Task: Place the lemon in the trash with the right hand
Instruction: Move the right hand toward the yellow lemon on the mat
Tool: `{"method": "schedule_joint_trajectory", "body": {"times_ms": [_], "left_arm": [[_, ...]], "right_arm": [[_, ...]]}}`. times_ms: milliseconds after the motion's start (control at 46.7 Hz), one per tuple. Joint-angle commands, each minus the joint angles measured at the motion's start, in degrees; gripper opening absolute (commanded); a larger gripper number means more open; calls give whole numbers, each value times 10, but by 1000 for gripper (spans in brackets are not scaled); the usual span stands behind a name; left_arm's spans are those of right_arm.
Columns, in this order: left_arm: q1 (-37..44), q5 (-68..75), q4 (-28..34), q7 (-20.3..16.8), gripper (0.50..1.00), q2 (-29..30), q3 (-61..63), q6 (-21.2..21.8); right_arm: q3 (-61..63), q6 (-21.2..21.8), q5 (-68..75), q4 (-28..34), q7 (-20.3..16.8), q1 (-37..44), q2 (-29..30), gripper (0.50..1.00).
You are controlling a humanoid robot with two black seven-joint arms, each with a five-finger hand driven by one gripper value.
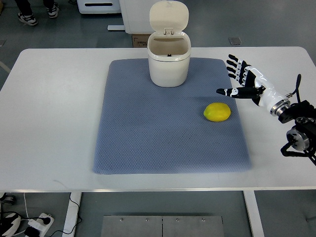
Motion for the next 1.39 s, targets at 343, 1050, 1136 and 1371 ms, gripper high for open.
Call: {"method": "schedule_joint_trajectory", "body": {"times_ms": [343,1050,1136,1371], "left_arm": [[0,0,0,0,1000,0,0,0],[0,0,0,0,1000,0,0,0],[0,0,0,0,1000,0,0,0],[0,0,0,0,1000,0,0,0]], "right_arm": [[-120,0,-26,-1,39,12,-26,1000],[-155,-1,-26,-37,98,4,-25,897],[-157,-1,-26,-38,106,4,-22,889],[-178,-7,-26,-40,120,4,-21,878]]}}
